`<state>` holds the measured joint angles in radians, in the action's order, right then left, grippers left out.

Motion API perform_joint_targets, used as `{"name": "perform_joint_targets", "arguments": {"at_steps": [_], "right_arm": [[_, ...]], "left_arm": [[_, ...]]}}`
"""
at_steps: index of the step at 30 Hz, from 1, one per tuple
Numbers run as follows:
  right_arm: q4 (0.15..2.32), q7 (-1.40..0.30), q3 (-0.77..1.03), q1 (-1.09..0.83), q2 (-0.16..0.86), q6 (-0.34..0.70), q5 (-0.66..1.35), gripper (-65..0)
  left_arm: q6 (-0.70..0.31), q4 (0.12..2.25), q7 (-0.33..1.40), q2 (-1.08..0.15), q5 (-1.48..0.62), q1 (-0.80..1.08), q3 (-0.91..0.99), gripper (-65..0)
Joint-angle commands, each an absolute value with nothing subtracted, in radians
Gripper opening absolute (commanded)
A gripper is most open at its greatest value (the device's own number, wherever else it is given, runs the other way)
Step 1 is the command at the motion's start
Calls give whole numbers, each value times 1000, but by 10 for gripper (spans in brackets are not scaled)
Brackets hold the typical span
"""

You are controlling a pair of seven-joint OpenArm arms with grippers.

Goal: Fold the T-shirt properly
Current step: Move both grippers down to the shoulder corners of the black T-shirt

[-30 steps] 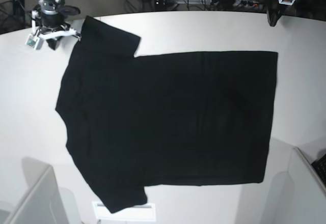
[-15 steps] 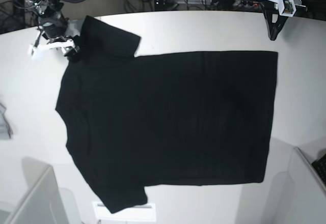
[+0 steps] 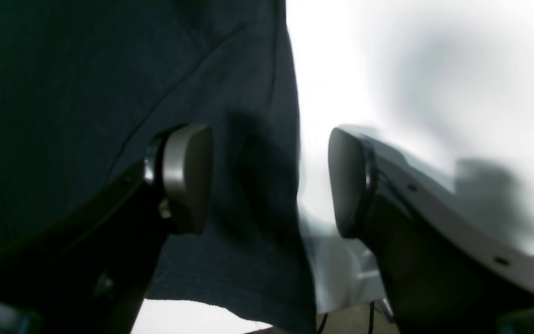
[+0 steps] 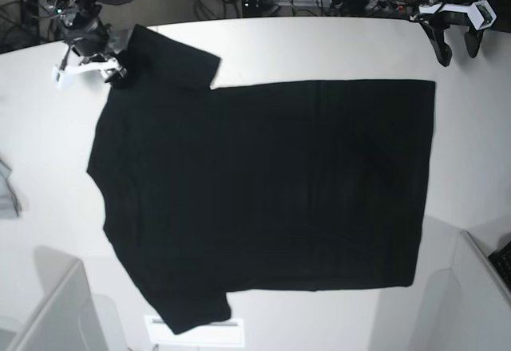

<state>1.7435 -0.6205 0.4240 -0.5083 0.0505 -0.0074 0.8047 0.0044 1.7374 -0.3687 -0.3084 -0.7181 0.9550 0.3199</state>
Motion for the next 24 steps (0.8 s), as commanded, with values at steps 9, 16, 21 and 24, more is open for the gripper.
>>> {"name": "perform_joint_targets", "arguments": {"at_steps": [9,16,21,24], "right_arm": [[1751,-642,377,-522,51,-4,808,-284],[1693,-642,384,-518,53,-4,808,-567],[1661,-642,386,-516,53,-4,808,-650],[1661,-642,386,-516,53,-4,808,-650]], "left_arm": [[-101,1690,-131,-352,-949,849,392,-242],[-128,1632,174,-283,-993,699,538,-245],[-130,1604,318,-252,-992,622,591,-245],[-130,1586,375,-252,-992,584,588,-245]]}}
